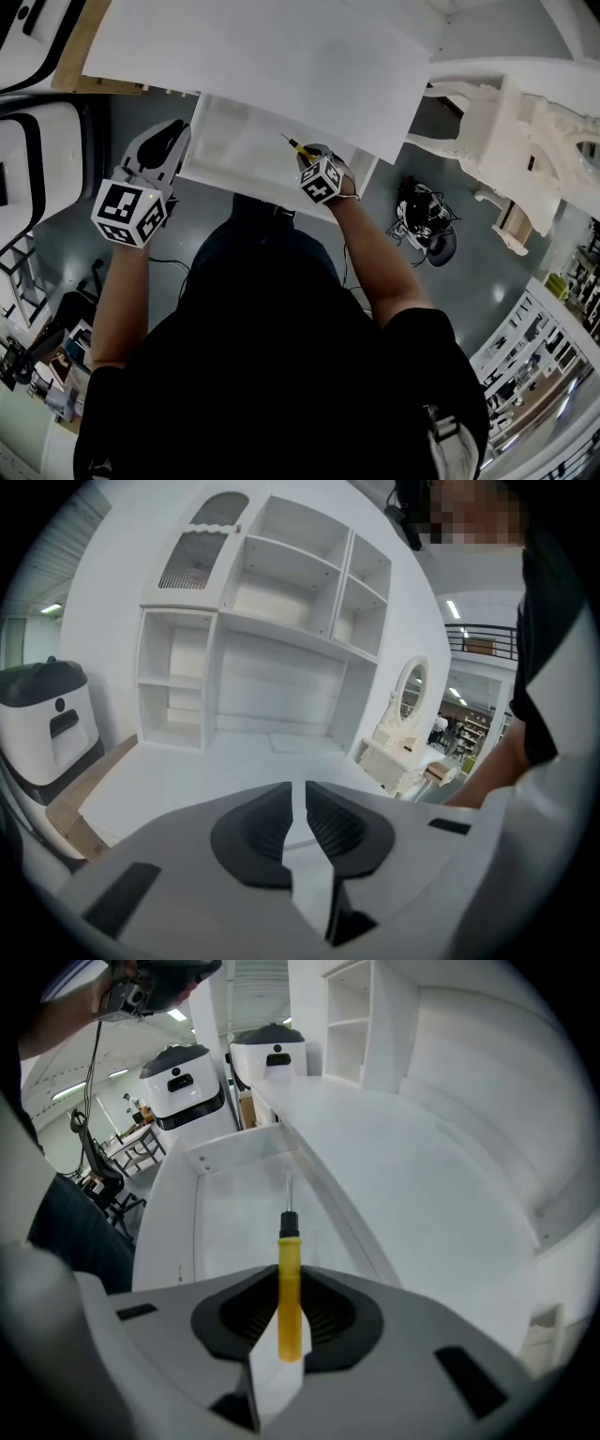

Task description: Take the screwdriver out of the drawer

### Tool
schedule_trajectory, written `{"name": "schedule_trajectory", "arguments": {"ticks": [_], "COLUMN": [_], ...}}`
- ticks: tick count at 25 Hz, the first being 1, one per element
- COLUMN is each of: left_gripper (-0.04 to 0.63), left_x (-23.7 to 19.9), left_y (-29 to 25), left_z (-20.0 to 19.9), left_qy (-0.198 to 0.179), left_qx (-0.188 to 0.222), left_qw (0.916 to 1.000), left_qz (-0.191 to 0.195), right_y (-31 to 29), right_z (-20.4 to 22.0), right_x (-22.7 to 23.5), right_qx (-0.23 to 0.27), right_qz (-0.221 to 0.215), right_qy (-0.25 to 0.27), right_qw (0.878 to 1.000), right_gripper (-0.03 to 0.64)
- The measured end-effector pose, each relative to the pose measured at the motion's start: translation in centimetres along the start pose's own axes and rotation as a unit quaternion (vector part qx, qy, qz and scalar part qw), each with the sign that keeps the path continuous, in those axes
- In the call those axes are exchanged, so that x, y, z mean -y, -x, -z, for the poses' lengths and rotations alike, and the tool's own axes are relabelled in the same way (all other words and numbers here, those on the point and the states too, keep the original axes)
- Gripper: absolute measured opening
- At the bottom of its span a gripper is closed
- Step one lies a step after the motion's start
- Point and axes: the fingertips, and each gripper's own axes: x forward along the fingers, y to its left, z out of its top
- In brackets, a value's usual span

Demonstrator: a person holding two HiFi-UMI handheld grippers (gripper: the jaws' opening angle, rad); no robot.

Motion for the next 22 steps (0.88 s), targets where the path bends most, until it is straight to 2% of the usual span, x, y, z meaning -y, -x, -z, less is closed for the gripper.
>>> {"name": "schedule_trajectory", "arguments": {"ticks": [11, 15, 22], "left_gripper": [0.060, 0.060, 0.060], "left_x": [4.1, 5.9, 9.4], "left_y": [3.7, 5.0, 6.4], "left_z": [-4.1, -4.9, -4.0], "left_qy": [-0.036, -0.045, -0.057], "left_qx": [0.043, 0.056, 0.061], "left_qw": [0.9983, 0.9973, 0.9964], "left_qz": [-0.016, -0.017, -0.007], "right_y": [9.7, 13.7, 19.5], "right_z": [-3.2, -4.2, -4.3], "right_x": [2.7, 3.5, 3.4], "right_qx": [0.088, 0.127, 0.189], "right_qz": [0.045, 0.059, 0.069], "right_qy": [-0.022, -0.050, -0.113], "right_qw": [0.995, 0.989, 0.973], "right_gripper": [0.083, 0.083, 0.083]}}
